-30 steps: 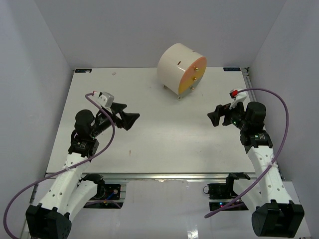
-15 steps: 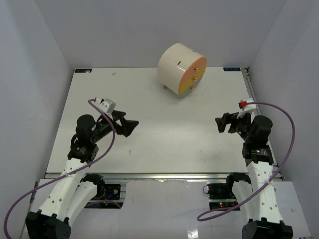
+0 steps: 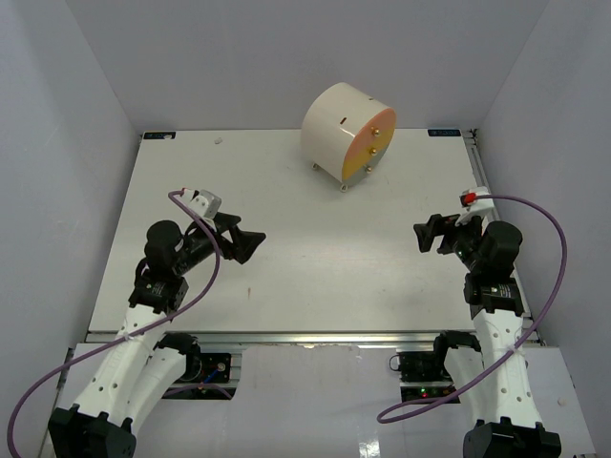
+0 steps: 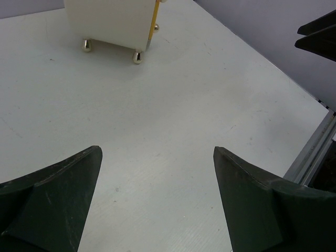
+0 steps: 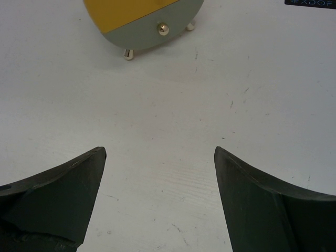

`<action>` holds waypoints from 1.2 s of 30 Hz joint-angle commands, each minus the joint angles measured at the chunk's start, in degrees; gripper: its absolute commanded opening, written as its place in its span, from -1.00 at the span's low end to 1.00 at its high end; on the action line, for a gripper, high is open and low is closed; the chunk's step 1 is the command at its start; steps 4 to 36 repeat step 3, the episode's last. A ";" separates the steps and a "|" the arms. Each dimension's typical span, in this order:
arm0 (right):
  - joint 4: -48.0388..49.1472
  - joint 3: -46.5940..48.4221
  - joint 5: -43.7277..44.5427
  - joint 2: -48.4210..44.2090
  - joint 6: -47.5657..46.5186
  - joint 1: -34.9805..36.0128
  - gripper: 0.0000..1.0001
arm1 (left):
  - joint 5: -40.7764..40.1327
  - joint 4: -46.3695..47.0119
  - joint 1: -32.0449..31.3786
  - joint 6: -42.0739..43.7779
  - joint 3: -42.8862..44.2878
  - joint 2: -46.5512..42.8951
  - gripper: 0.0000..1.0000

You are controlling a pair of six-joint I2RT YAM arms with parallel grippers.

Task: Organize the makeup

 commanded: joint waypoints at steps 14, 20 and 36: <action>2.98 -0.24 1.81 0.15 0.67 -0.31 0.80 | 0.36 -0.23 -0.22 0.56 1.86 -1.17 0.96; 2.98 -0.24 1.81 0.15 0.67 -0.31 0.80 | 0.36 -0.23 -0.22 0.56 1.86 -1.17 0.96; 2.98 -0.24 1.81 0.15 0.67 -0.31 0.80 | 0.36 -0.23 -0.22 0.56 1.86 -1.17 0.96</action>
